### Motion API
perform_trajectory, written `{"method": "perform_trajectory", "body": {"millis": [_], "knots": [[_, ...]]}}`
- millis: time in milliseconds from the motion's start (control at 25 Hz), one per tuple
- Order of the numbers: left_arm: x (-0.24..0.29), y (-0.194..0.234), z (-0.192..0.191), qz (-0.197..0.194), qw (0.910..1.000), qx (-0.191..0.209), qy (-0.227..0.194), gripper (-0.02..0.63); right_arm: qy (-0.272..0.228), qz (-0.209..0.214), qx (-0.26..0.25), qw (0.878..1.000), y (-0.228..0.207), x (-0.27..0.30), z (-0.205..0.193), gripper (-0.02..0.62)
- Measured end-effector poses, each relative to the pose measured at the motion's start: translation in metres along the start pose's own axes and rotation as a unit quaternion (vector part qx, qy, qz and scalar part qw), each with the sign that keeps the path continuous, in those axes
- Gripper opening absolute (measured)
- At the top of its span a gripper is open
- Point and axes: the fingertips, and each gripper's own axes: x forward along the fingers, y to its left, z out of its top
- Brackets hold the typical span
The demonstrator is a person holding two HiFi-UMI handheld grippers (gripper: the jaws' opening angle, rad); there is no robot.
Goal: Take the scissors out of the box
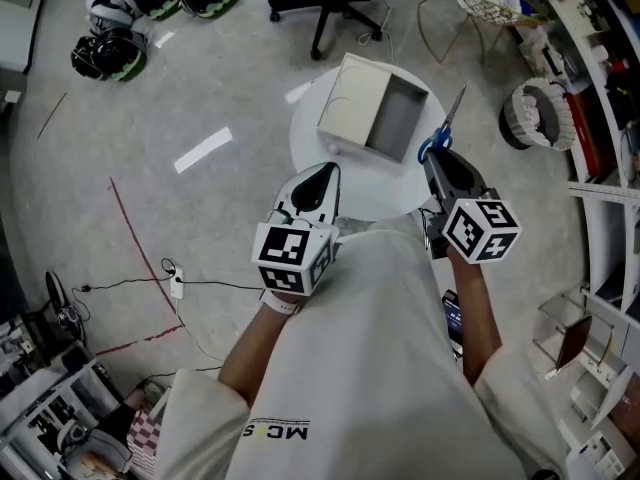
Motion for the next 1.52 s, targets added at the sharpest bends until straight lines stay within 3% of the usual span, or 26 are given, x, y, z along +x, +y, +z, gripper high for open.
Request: {"method": "perform_trajectory", "body": {"millis": [560,1520], "knots": [[-0.014,-0.012,0.004,-0.006,0.9996,0.026,-0.007,0.011,-0.081,-0.004,-0.025,0.996,0.017,-0.058,0.004,0.130],[-0.016,-0.027,-0.012,-0.021,0.9997,0.014,-0.003,0.011,-0.061,-0.017,-0.056,0.996,0.022,-0.065,-0.004,0.132]]}}
